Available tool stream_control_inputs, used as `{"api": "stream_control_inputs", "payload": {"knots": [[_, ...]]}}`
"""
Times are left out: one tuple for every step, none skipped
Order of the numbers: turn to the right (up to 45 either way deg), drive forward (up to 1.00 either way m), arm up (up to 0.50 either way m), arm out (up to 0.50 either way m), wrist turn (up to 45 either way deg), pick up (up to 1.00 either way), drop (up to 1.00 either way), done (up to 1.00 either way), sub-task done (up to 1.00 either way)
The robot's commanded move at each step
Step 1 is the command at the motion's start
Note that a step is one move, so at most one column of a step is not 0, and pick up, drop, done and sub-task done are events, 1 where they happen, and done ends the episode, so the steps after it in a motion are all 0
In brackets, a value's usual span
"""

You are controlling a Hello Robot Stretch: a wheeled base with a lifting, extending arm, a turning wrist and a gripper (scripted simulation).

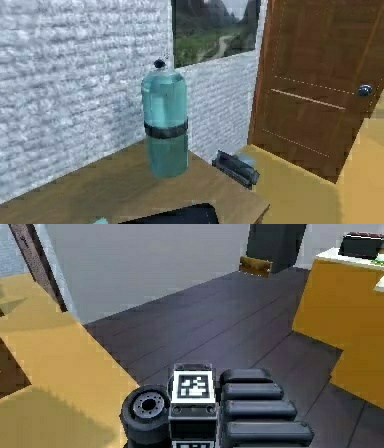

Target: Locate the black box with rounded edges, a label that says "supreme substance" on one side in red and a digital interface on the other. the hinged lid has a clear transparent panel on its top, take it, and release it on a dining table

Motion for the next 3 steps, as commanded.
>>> {"api": "stream_control_inputs", "payload": {"knots": [[-45.0, 0.00, 0.00, 0.00, 0.0, 0.00, 0.00, 0.00, 0.00], [-21.0, 0.00, 0.00, 0.00, 0.0, 0.00, 0.00, 0.00, 0.00], [45.0, 0.00, 0.00, 0.00, 0.0, 0.00, 0.00, 0.00, 0.00]]}}
